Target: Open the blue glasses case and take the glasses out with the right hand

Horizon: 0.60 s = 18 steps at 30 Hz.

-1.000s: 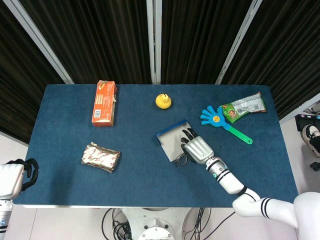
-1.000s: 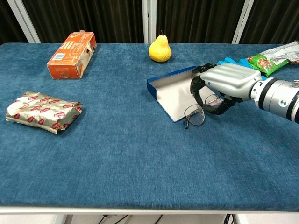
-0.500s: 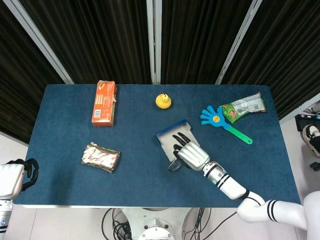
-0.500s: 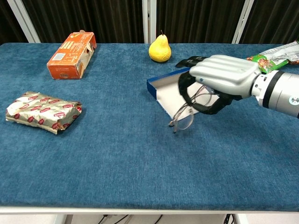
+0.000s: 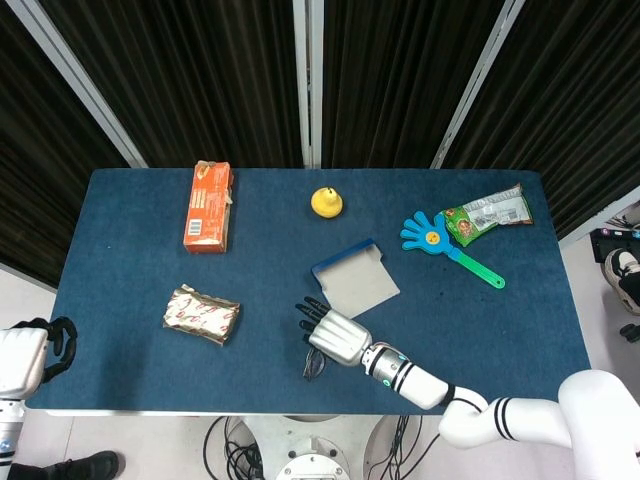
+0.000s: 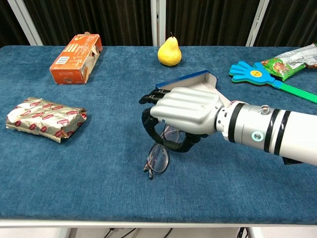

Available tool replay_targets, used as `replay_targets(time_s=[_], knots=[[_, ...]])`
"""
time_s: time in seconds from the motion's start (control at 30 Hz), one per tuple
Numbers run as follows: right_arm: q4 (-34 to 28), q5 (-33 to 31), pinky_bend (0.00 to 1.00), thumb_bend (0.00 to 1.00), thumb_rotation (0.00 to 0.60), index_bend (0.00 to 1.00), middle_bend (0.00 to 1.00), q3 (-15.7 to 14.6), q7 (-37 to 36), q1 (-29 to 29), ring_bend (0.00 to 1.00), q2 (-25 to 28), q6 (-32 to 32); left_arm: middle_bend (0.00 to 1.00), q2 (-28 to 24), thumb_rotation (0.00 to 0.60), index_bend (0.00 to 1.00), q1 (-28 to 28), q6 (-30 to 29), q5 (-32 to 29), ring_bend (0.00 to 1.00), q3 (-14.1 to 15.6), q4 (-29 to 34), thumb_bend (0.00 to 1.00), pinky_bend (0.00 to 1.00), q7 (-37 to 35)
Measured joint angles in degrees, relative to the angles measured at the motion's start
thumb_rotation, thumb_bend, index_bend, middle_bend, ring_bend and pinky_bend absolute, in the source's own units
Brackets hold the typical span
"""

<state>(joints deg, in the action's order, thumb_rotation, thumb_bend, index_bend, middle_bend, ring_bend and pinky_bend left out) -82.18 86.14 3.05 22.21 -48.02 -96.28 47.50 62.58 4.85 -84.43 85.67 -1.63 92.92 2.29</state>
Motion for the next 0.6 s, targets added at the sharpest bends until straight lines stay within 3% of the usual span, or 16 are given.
replay_targets(time_s=[0.07, 0.17, 0.4, 0.6], knots=[[-0.4, -0.3, 0.00, 0.39, 0.600, 0.12, 0.19, 0.0, 1.1, 0.3, 0.00, 0.1, 0.6, 0.71, 0.0, 0.600, 0.69, 0.0, 0.0, 0.0, 0.55, 0.0, 0.0, 0.36, 0.56, -0.1], [-1.7, -0.4, 0.00, 0.38, 0.600, 0.07, 0.16, -0.2, 1.9, 1.2, 0.00, 1.6, 2.5, 0.71, 0.0, 0.600, 0.69, 0.0, 0.1, 0.0, 0.55, 0.0, 0.0, 0.36, 0.56, -0.1], [-6.1, 0.1, 0.00, 0.37, 0.600, 0.07, 0.15, -0.9, 2.4, 6.3, 0.00, 8.9, 11.1, 0.71, 0.0, 0.600, 0.69, 0.0, 0.0, 0.0, 0.55, 0.0, 0.0, 0.36, 0.56, 0.2], [-10.8, 0.5, 0.00, 0.31, 0.600, 0.03, 0.10, -2.7, 2.3, 14.5, 0.00, 17.2, 22.5, 0.71, 0.1, 0.600, 0.69, 0.0, -0.1, 0.0, 0.55, 0.0, 0.1, 0.36, 0.56, 0.7]])
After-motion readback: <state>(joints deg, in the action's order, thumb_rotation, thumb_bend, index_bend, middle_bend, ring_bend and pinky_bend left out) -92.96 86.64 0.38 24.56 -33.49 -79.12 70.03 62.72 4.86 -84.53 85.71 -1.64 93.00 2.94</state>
